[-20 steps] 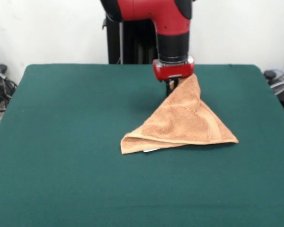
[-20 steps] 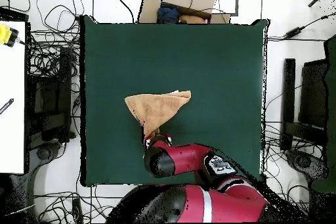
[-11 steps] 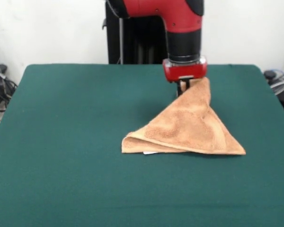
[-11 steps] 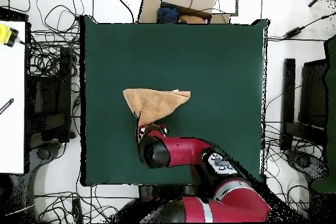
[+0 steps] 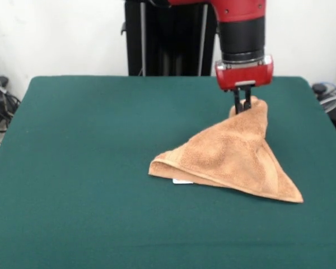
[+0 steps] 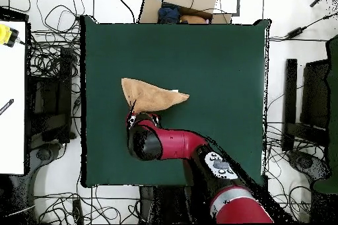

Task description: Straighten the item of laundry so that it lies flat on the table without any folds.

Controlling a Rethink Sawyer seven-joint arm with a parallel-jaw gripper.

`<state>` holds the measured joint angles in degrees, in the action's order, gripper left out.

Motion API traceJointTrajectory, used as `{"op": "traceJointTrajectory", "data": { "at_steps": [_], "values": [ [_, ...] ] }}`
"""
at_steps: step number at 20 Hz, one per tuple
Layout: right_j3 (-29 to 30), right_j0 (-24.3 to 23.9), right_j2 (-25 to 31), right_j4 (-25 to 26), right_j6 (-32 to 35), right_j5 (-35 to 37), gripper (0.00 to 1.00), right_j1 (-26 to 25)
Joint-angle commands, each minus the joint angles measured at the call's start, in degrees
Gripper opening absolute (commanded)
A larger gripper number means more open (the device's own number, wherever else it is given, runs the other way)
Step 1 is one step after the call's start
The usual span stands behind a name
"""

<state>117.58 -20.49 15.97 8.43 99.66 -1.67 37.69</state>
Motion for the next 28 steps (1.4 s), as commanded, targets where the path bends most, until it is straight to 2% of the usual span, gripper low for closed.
{"op": "traceJointTrajectory", "data": {
  "at_steps": [1, 4, 10, 14, 15, 21, 23, 25, 28],
  "values": [
    [3.5, 2.0, 5.1, -4.8, 14.1, 1.1, 0.0, 0.5],
    [4.1, 2.1, 4.9, -5.4, 14.3, 0.2, 0.0, 1.0],
    [-0.5, -1.2, 4.8, -1.8, 10.8, -4.8, 0.0, -6.3],
    [-1.5, -1.4, 3.8, -1.1, 9.2, -4.3, 0.0, -6.2],
    [-1.4, -1.2, 3.5, -1.6, 9.3, -4.0, 1.0, -5.9],
    [-1.0, 2.4, -0.3, -5.6, 10.8, 0.8, 1.0, -2.4],
    [-0.2, 3.6, -1.8, -7.1, 11.0, 4.6, 1.0, 1.3],
    [0.5, 3.8, -2.0, -8.4, 10.8, 9.2, 1.0, 5.1],
    [1.0, 3.2, -0.9, -9.3, 10.8, 11.3, 1.0, 6.9]
  ]
}}
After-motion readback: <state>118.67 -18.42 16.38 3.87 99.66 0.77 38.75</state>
